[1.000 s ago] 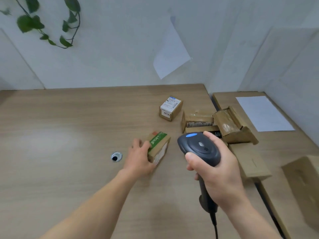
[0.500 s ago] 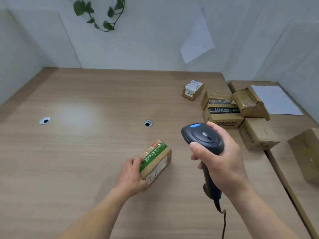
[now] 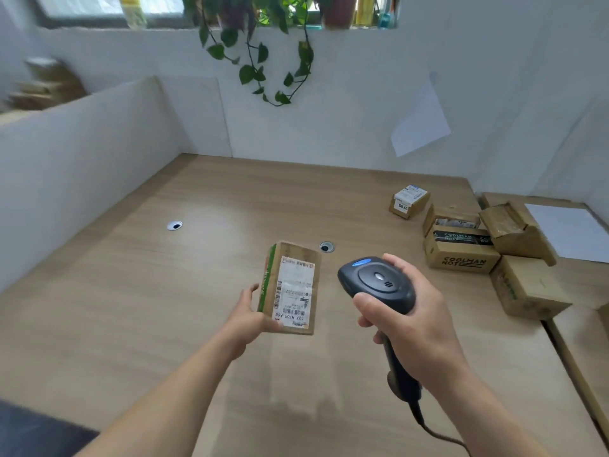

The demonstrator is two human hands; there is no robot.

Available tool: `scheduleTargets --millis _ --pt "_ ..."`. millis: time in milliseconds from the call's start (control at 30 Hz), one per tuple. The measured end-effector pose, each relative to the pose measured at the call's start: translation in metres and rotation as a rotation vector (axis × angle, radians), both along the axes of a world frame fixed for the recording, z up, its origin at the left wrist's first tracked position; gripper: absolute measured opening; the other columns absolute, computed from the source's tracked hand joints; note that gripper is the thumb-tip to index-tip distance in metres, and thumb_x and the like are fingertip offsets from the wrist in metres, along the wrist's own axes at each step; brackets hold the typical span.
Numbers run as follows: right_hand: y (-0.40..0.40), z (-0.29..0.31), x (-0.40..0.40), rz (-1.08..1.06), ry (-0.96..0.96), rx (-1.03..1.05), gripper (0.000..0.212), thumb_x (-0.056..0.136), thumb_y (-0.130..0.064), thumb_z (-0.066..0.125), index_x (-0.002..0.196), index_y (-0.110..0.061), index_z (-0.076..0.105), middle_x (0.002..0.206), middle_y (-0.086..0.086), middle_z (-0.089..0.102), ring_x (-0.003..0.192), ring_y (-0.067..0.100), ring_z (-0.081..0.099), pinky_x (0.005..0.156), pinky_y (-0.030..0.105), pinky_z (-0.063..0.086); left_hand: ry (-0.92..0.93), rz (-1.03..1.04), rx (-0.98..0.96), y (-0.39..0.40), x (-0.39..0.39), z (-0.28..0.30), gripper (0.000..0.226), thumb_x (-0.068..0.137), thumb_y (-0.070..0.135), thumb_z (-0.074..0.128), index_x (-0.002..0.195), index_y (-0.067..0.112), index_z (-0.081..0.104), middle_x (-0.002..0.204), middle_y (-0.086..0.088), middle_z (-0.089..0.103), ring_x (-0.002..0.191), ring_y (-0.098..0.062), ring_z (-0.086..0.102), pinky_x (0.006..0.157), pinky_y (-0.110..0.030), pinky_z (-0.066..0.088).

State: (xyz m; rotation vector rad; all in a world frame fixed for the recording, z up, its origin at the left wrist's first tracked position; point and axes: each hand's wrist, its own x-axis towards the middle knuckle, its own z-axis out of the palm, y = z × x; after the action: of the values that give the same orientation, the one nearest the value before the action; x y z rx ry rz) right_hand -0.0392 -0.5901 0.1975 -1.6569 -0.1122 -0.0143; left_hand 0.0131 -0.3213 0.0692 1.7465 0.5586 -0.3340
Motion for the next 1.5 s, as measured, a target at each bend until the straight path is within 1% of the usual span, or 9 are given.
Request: scheduleTargets --millis 133,267,367,533,733,967,1133,1267,1500 --pt "-0.002 0.006 -0.036 0.102 -0.011 -0.005 0.062 0.06 -0.035 0.084 0.115 -0.044 0.058 0.094 -0.01 0.078 0.074 0.017 0.074 0.052 0.027 0.053 -0.125 0.064 -0.058 -0.011 -0.036 0.04 0.119 0.054 0.002 0.081 0.151 0.04 0.024 0.098 -0.008 0.078 0.101 -0.028 0.071 0.095 -0.047 0.051" --pt "-0.007 0.008 -0.069 0.237 -0.026 -0.066 0.079 0.05 -0.05 0.083 0.125 -0.041 0.057 0.1 -0.011 0.078 0.084 0.014 0.076 0.066 0.024 0.052 -0.175 -0.034 0.027 -0.01 -0.076 0.09 0.097 0.063 -0.006 0.08 0.143 0.036 0.043 0.09 -0.004 0.079 0.076 -0.02 0.067 0.071 -0.033 0.045" --pt "-0.007 0.018 -0.093 0.359 -0.027 -0.095 0.065 0.053 -0.038 0.086 0.112 -0.043 0.06 0.098 -0.02 0.076 0.078 0.006 0.074 0.059 0.013 0.049 -0.107 -0.167 0.227 0.006 -0.099 0.131 0.094 0.058 0.003 0.081 0.141 0.036 0.053 0.075 0.008 0.074 0.075 -0.018 0.06 0.069 -0.03 0.04" --pt "0.002 0.035 -0.127 0.462 -0.108 -0.116 0.055 0.059 -0.03 0.083 0.106 -0.046 0.06 0.095 -0.029 0.073 0.085 0.0 0.072 0.061 0.011 0.051 0.015 -0.284 0.519 0.024 -0.128 0.193 0.077 0.075 -0.001 0.079 0.125 0.051 0.051 0.087 0.004 0.067 0.084 -0.016 0.059 0.073 -0.028 0.047" --pt "0.02 0.046 -0.147 0.48 -0.151 -0.065 0.054 0.058 -0.032 0.083 0.1 -0.06 0.062 0.098 -0.028 0.073 0.086 0.002 0.073 0.065 0.016 0.052 0.04 -0.274 0.583 0.045 -0.159 0.218 0.082 0.078 -0.002 0.077 0.143 0.04 0.051 0.089 0.003 0.068 0.085 -0.017 0.061 0.071 -0.028 0.047" --pt "0.06 0.054 -0.165 0.509 -0.193 -0.037 0.06 0.06 -0.031 0.081 0.092 -0.076 0.057 0.096 -0.022 0.075 0.076 0.006 0.073 0.062 0.015 0.05 0.036 -0.211 0.503 0.092 -0.188 0.219 0.09 0.075 -0.001 0.082 0.148 0.039 0.046 0.1 -0.002 0.073 0.095 -0.021 0.066 0.072 -0.029 0.049" --pt "0.114 0.048 -0.175 0.512 -0.161 -0.028 0.065 0.051 -0.046 0.084 0.111 -0.056 0.061 0.103 -0.024 0.074 0.088 0.007 0.073 0.069 0.021 0.054 -0.065 -0.099 0.382 0.146 -0.217 0.222 0.094 0.077 -0.004 0.079 0.15 0.039 0.039 0.103 -0.005 0.072 0.098 -0.023 0.068 0.081 -0.037 0.055" --pt "0.179 0.039 -0.186 0.477 -0.132 0.025 0.079 0.047 -0.054 0.083 0.122 -0.045 0.059 0.109 -0.005 0.075 0.09 0.017 0.075 0.073 0.031 0.055 -0.24 0.126 0.162 0.201 -0.241 0.201 0.103 0.068 -0.006 0.079 0.147 0.034 0.028 0.093 -0.006 0.075 0.096 -0.026 0.068 0.099 -0.049 0.051" --pt "0.299 0.042 -0.218 0.438 -0.072 0.116 0.061 0.058 -0.031 0.082 0.114 -0.041 0.06 0.094 -0.002 0.076 0.063 0.02 0.07 0.05 0.026 0.051 -0.419 0.35 -0.031 0.296 -0.275 0.168 0.096 0.075 -0.022 0.071 0.149 0.02 0.027 0.109 -0.015 0.07 0.098 -0.026 0.072 0.08 -0.035 0.06"
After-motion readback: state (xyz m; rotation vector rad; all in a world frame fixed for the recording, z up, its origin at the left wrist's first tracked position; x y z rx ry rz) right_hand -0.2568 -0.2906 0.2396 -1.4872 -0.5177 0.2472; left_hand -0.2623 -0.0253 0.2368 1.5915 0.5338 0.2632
